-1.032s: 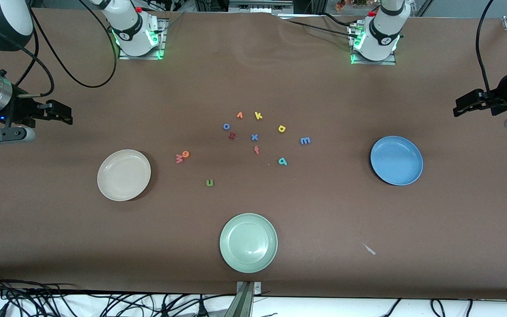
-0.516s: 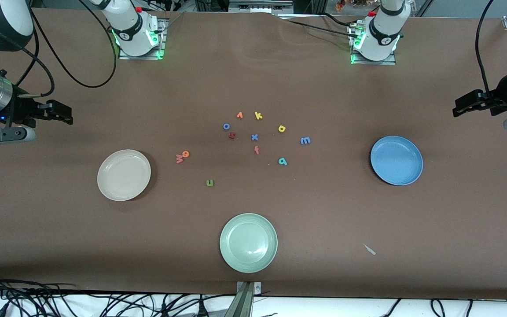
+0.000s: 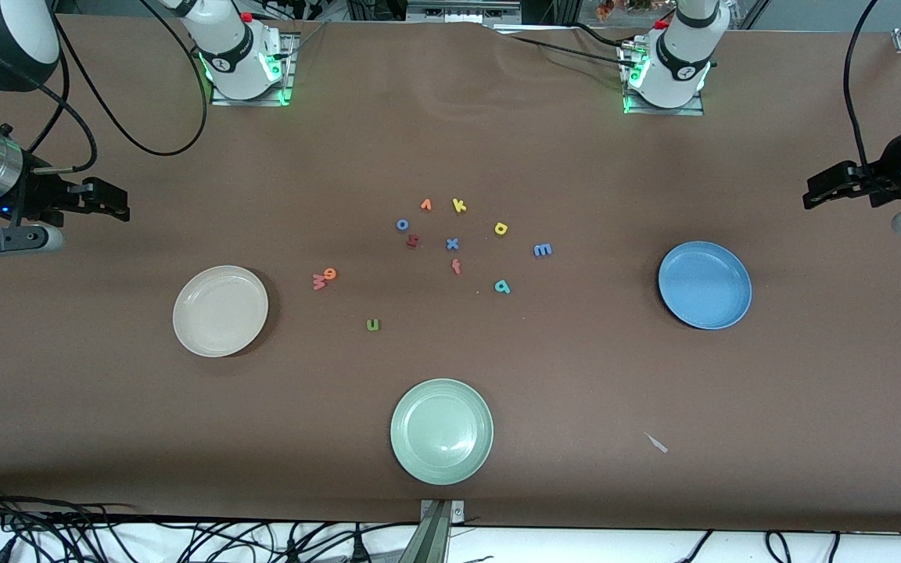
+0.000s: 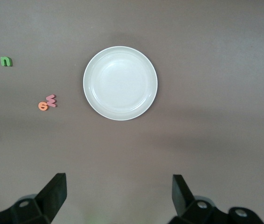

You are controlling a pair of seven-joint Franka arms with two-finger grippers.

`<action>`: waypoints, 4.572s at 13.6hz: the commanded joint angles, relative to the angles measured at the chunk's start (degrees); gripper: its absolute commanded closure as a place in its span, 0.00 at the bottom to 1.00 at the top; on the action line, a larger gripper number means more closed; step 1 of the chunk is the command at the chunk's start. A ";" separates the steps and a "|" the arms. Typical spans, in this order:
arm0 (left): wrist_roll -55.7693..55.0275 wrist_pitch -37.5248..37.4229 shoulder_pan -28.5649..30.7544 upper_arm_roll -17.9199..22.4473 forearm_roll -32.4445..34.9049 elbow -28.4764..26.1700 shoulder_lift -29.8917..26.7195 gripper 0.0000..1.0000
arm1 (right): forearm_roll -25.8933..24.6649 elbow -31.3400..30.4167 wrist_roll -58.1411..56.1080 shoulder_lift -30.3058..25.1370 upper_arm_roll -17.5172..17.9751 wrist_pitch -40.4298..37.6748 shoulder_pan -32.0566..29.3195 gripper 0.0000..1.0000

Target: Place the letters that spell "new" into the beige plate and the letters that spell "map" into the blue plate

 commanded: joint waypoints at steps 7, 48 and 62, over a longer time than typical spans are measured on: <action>0.81 -0.41 -0.41 -0.04 1.29 0.08 0.14 0.00 | 0.94 -1.17 -0.34 -1.18 0.15 -0.06 -0.13 0.00; -36.42 29.35 -27.38 -0.92 -6.79 1.48 26.49 0.00 | 5.51 -16.17 22.13 11.57 1.82 28.39 13.65 0.00; -57.45 48.02 -36.97 -0.66 -7.06 0.87 41.45 0.08 | -3.80 -20.94 35.69 22.37 1.46 45.20 19.12 0.00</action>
